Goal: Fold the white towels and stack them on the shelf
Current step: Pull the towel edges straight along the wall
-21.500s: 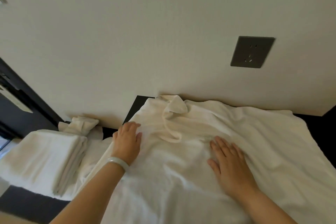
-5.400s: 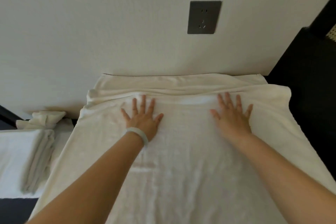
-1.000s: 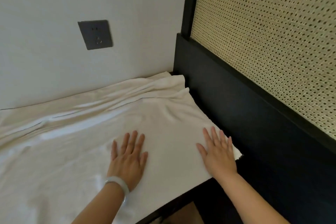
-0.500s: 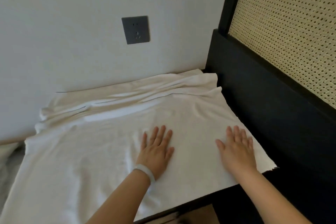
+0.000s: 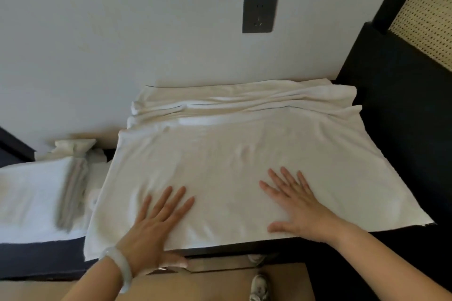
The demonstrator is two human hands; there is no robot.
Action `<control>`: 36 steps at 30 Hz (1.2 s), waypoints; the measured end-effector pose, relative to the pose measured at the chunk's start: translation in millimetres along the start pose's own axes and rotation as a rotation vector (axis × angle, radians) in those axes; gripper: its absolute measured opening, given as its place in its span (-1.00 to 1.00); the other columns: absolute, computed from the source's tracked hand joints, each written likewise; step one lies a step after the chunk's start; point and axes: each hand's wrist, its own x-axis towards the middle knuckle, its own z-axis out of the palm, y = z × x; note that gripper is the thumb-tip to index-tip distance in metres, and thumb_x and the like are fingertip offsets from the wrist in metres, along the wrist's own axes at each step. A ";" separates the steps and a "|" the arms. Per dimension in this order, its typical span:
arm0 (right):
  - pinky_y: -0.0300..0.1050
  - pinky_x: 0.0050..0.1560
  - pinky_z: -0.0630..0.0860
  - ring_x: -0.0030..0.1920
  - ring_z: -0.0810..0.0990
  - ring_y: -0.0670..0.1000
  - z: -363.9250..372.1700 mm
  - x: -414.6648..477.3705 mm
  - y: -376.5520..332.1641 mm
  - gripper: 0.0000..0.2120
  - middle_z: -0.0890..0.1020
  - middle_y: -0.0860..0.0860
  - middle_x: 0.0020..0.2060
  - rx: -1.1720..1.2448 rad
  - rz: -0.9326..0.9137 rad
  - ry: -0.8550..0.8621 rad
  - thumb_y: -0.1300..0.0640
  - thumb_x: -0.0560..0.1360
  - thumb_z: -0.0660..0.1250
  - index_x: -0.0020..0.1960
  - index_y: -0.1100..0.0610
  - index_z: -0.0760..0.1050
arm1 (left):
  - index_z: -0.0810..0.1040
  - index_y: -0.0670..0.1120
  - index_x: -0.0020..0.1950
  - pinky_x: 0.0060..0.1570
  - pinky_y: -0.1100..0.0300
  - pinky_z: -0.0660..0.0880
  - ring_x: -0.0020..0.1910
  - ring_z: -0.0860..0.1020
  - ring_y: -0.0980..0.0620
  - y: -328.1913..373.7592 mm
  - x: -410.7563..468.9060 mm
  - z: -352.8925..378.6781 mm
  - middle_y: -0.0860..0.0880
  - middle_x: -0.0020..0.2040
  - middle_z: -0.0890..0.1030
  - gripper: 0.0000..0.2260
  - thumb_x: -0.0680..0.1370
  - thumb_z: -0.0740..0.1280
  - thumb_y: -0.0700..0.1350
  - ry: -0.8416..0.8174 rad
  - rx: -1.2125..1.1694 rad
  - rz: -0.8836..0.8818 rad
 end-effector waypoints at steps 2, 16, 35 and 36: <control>0.01 0.41 -0.57 0.45 -0.60 -0.07 -4.1 -4.8 4.8 0.03 -0.52 -0.18 0.48 -0.014 -0.055 -0.043 -0.63 0.28 0.06 0.47 -0.32 -0.50 | -0.39 0.23 0.51 0.48 -0.11 -0.37 0.50 -0.45 0.08 -10.7 -4.7 -0.2 0.22 0.51 -0.44 -0.01 0.36 0.20 0.52 0.012 0.036 0.009; -0.27 0.46 0.19 0.38 0.43 -0.15 -55.2 -1.0 13.4 -0.66 0.53 -0.13 0.34 0.686 0.240 0.109 0.02 0.54 0.42 0.31 -0.01 0.58 | 0.53 0.25 0.11 0.17 0.57 0.25 0.17 0.53 0.16 -49.9 20.4 -67.8 0.21 0.15 0.60 -0.85 0.55 0.29 0.11 0.090 -0.416 -0.097; 0.22 0.51 -0.34 0.58 -0.34 0.02 -86.3 190.4 25.4 -0.30 -0.27 -0.06 0.60 0.025 0.268 0.139 -0.35 0.61 -0.07 0.61 -0.12 -0.23 | -0.28 0.17 0.57 0.47 -0.27 -0.23 0.56 -0.31 -0.09 -80.0 191.6 -73.9 0.05 0.57 -0.34 -0.42 0.60 -0.20 0.30 0.114 0.131 -0.416; 0.21 0.51 -0.34 0.58 -0.33 0.02 -81.5 199.5 29.2 -0.31 -0.27 -0.06 0.60 0.017 0.259 0.139 -0.35 0.61 -0.08 0.62 -0.12 -0.22 | -0.29 0.18 0.56 0.47 -0.27 -0.23 0.56 -0.31 -0.08 -89.6 196.6 -71.2 0.06 0.57 -0.34 -0.42 0.60 -0.21 0.30 0.121 0.121 -0.436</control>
